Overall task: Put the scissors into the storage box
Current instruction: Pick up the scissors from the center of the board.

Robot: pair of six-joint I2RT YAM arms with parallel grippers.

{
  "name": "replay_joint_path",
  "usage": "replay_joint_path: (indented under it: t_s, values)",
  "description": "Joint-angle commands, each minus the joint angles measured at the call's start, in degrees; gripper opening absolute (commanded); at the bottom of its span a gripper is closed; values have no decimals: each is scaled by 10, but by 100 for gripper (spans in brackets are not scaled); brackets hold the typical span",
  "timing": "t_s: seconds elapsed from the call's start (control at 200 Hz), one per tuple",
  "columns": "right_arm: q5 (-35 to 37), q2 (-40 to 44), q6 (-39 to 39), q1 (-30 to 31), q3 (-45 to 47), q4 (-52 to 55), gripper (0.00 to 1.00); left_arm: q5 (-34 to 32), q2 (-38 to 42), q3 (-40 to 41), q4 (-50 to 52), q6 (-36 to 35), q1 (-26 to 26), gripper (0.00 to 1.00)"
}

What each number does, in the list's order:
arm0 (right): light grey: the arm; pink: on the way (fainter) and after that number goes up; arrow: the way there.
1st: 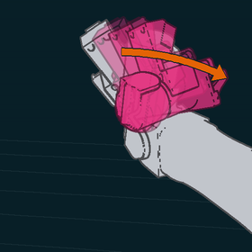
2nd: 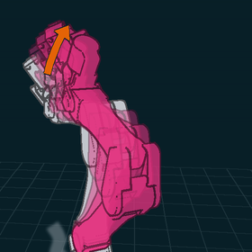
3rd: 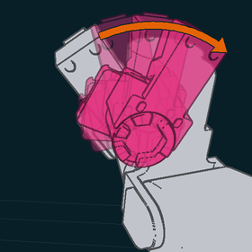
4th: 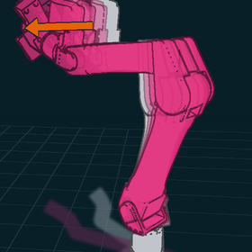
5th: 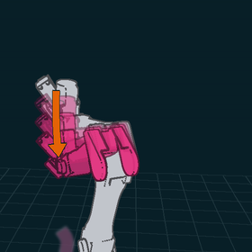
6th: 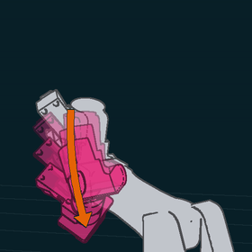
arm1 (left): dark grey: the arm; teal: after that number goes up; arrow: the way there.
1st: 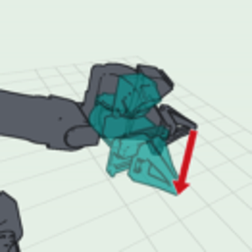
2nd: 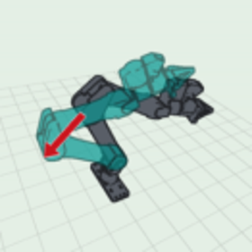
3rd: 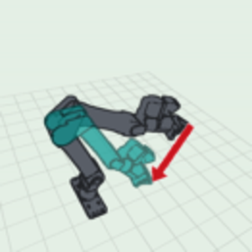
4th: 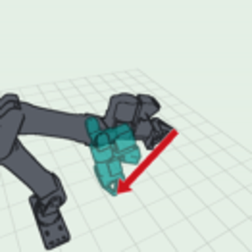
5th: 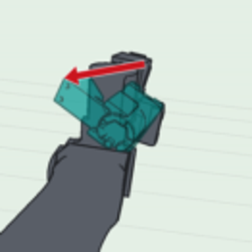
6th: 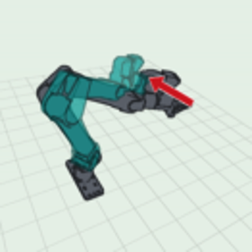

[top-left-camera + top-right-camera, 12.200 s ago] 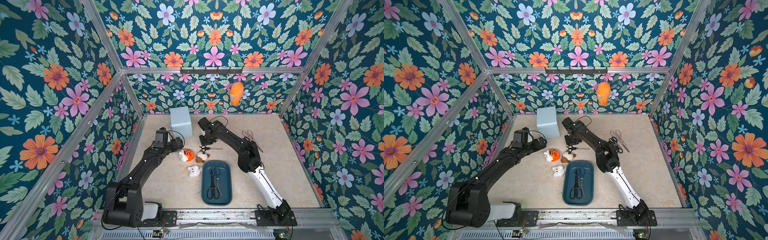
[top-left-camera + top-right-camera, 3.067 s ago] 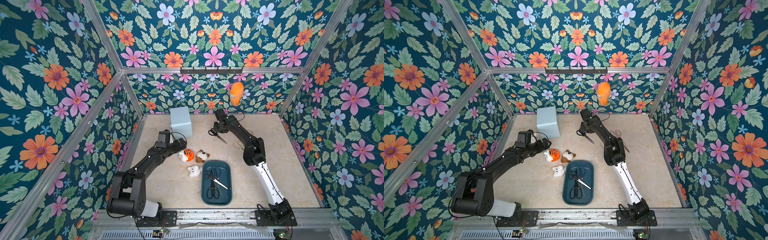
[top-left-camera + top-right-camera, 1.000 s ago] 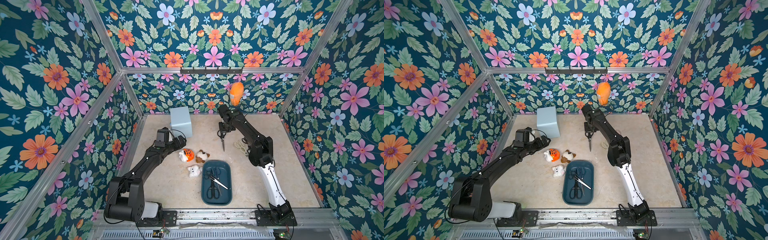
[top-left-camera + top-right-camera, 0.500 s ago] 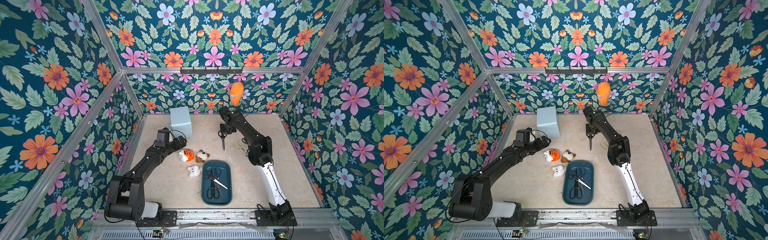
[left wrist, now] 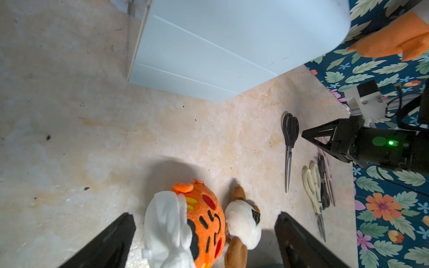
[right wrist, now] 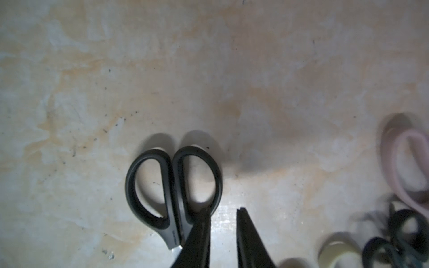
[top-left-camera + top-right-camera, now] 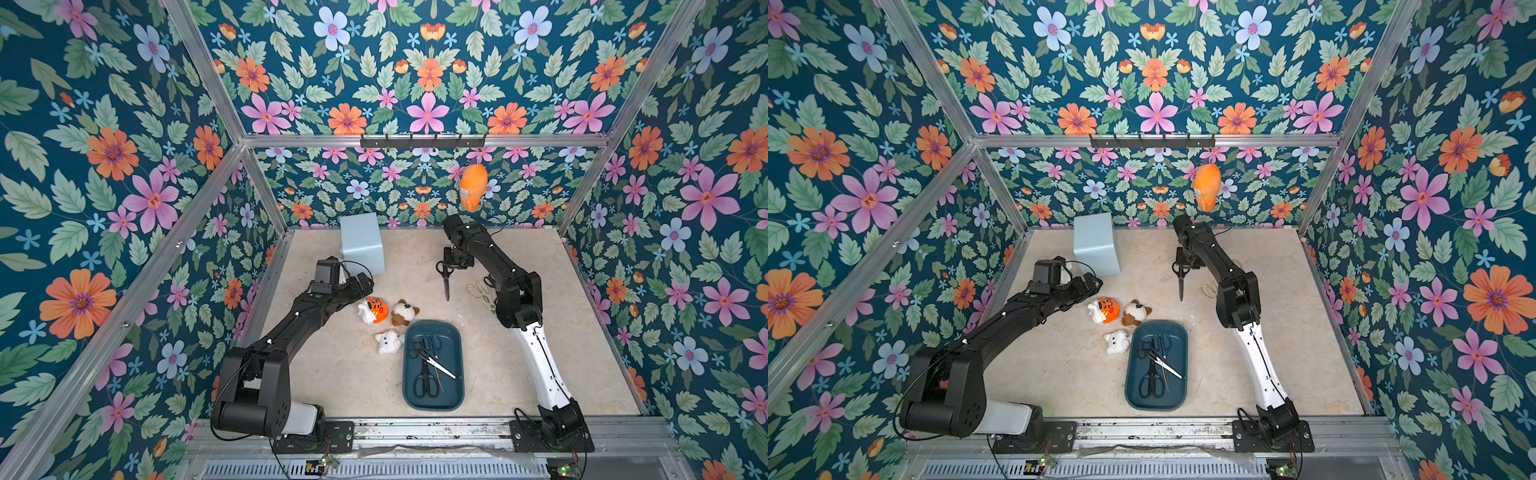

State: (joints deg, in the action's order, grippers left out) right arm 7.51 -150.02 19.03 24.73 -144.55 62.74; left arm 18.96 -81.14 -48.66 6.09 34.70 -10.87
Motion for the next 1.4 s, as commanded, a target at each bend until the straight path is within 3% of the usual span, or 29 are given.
replay_joint_path:
  t_s: [0.0, 0.42, 0.905, 1.14, 1.395]
  values:
    - [-11, -8, 11, -4, -9, -14, 24, -1, -1, -2, 3, -1, 0, 99]
    - [-9, -38, 8, -5, -33, -20, 22, -9, 5, 2, 9, -2, 0, 99]
    - [-28, -54, -40, -5, -10, 83, 4, -8, 7, 6, 5, -2, 0, 99]
    - [-49, -25, -82, -5, 45, 130, 4, -3, 2, 5, 0, -1, 0, 99]
    - [-58, -60, -67, -5, -19, 195, 9, -3, 7, 3, 0, -1, 0, 99]
